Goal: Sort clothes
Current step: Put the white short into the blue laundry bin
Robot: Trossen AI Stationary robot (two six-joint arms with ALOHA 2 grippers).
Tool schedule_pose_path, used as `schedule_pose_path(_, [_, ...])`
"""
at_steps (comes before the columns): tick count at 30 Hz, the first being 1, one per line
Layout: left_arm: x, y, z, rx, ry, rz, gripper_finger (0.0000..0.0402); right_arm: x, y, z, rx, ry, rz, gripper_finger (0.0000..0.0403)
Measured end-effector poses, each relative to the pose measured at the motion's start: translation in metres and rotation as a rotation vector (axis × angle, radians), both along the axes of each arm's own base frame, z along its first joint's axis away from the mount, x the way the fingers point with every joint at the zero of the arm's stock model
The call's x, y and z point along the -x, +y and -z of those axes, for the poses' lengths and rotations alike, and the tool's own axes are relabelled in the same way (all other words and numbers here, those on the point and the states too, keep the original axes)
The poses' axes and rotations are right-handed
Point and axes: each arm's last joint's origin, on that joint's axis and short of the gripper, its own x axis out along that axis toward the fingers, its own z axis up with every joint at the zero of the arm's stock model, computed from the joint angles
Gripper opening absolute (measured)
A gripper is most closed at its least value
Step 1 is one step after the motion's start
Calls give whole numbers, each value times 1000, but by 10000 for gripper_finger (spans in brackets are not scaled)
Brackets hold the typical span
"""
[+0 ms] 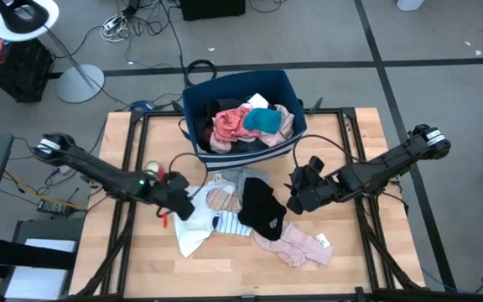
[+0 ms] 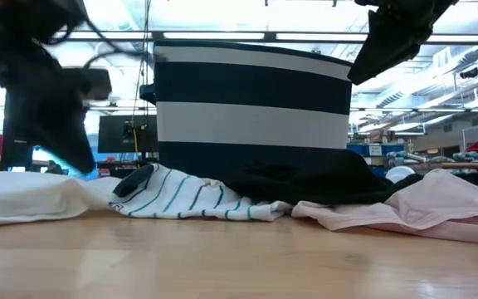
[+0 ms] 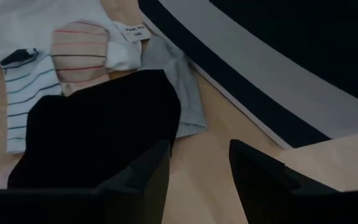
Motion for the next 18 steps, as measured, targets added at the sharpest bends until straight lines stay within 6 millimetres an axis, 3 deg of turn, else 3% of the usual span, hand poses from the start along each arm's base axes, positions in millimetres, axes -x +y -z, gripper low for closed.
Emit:
schedule_pose_path(6, [-13, -5, 22, 35, 41, -48, 121, 1, 2, 0, 0, 0, -9, 165])
schedule_pose_path(10, [-16, -8, 23, 72, 19, -49, 30, 1, 2, 0, 0, 1, -10, 165])
schedule_pose_path(14, [-16, -11, 15, 105, -8, -18, 6, 1, 2, 0, 0, 1, -10, 165])
schedule_pose_path(18, [-19, -18, -9, 114, -50, 31, 3, 1, 2, 0, 0, 1, -9, 165])
